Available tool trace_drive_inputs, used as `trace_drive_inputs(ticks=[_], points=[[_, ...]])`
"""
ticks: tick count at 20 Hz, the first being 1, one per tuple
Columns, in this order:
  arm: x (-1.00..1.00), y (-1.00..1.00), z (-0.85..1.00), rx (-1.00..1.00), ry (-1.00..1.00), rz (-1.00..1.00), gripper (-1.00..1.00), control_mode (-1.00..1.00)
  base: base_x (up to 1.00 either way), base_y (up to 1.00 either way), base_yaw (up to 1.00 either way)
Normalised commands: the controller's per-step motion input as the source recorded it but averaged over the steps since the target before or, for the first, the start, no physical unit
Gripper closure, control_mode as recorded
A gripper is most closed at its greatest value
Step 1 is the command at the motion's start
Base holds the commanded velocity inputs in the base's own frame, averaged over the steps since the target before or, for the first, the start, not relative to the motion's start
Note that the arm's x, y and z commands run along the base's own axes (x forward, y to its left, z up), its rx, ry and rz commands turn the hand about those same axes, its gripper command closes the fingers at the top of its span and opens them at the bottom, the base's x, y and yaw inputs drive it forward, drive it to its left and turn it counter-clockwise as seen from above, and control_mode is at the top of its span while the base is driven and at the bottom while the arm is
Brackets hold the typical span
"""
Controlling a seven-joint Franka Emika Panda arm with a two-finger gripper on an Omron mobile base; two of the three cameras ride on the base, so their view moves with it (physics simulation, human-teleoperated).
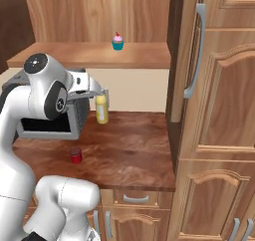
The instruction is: Pick the jam and jam from the counter and place them in the cabinets closest to them.
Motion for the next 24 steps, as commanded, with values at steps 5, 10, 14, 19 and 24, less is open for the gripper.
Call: trace_drive_inputs(ticks=[5, 10, 14, 19, 24], points=[[0.00, 0.00, 0.00, 0.00, 0.00, 0.00, -1.00, -1.00, 0.01, 0.00, 0.00], [-0.03, 0.08, -0.10, 0.00, 0.00, 0.00, -1.00, -1.00, 0.00, 0.00, 0.00], [-0.03, 0.23, -0.18, -0.01, 0.01, 0.02, -1.00, -1.00, 0.00, 0.00, 0.00], [-0.06, 0.19, -0.23, -0.01, 0.02, 0.03, -1.00, -1.00, 0.00, 0.00, 0.00], [-0.01, 0.09, -0.35, 0.00, 0.07, 0.03, -1.00, -1.00, 0.00, 0.00, 0.00]])
